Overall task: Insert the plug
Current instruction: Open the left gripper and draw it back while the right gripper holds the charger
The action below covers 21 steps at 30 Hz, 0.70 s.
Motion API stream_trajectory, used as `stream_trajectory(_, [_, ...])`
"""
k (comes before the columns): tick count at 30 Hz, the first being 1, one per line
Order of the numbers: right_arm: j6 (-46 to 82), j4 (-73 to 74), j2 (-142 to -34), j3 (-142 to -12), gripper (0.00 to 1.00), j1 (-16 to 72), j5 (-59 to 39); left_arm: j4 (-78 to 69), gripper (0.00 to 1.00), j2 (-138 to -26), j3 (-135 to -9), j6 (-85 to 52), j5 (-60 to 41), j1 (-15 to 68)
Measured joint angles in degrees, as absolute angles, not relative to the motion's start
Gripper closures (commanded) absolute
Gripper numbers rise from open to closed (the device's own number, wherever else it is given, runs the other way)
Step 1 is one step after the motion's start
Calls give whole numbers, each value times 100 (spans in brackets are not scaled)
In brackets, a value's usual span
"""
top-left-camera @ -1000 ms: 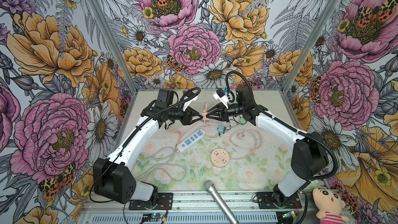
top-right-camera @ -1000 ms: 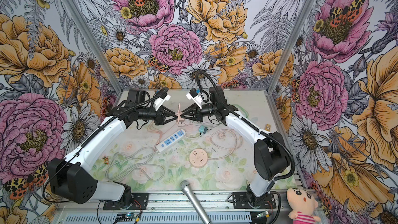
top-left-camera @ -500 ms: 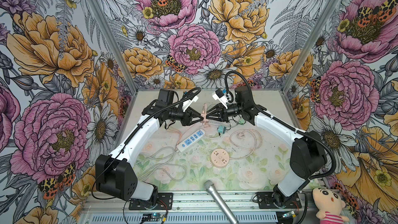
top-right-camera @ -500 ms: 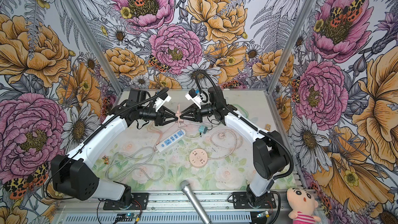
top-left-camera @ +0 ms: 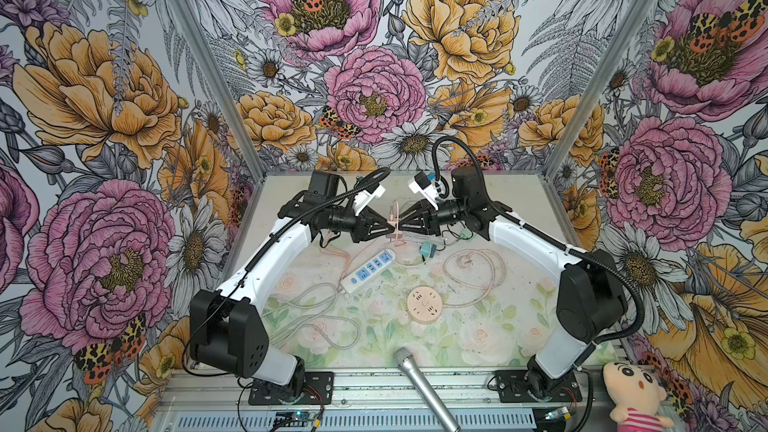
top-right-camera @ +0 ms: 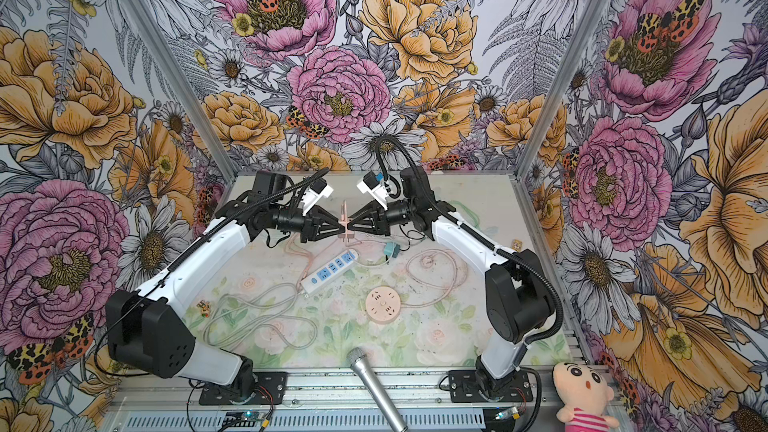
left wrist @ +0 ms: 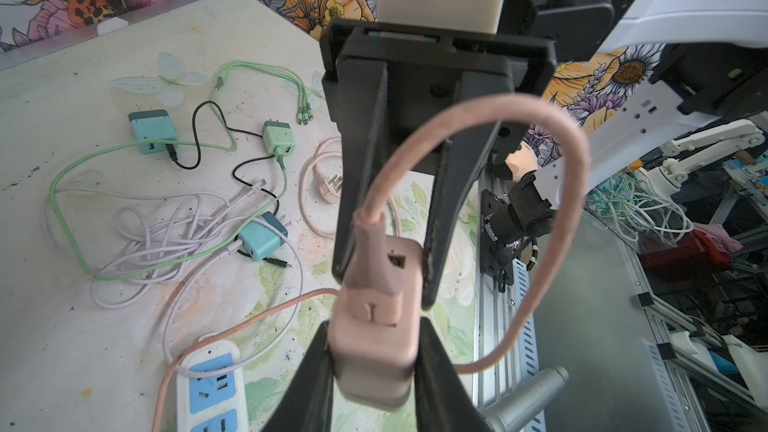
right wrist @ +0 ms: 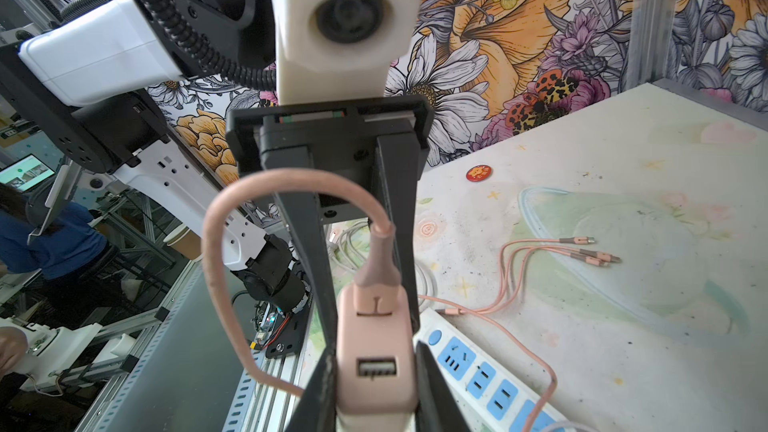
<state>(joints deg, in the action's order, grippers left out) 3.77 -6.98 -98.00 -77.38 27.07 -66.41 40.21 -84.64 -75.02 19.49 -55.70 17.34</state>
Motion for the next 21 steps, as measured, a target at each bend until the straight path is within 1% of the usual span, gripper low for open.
stream_trajectory(2, [460, -690, -9828, -7787, 31, 2692, -6335, 4027, 99, -8464, -7502, 1918, -5299, 1745])
stream_trajectory(3, [506, -687, -9837, -7808, 30, 2685, -6165, 4021, 99, -8460, -7502, 1835, -5087, 1743])
stream_trajectory(7, [661, -681, -9837, -7824, 30, 2545, -5306, 3964, 100, -8381, -7502, 1413, -4108, 1494])
stream_trajectory(12, [718, -687, -9662, -7699, 31, 2377, -4125, 3905, 100, -8206, -7502, 646, -2298, 1035])
stream_trajectory(14, [764, -683, -9520, -7609, 33, 2364, -3752, 3913, 99, -8173, -7502, 285, -1542, 888])
stream_trajectory(17, [838, -685, -9336, -7513, 35, 2370, -3546, 3994, 99, -8173, -7502, -305, -602, 642])
stream_trajectory(21, [987, -663, -9325, -7513, 37, 2464, -3607, 4091, 97, -8173, -7502, -1039, 126, 69])
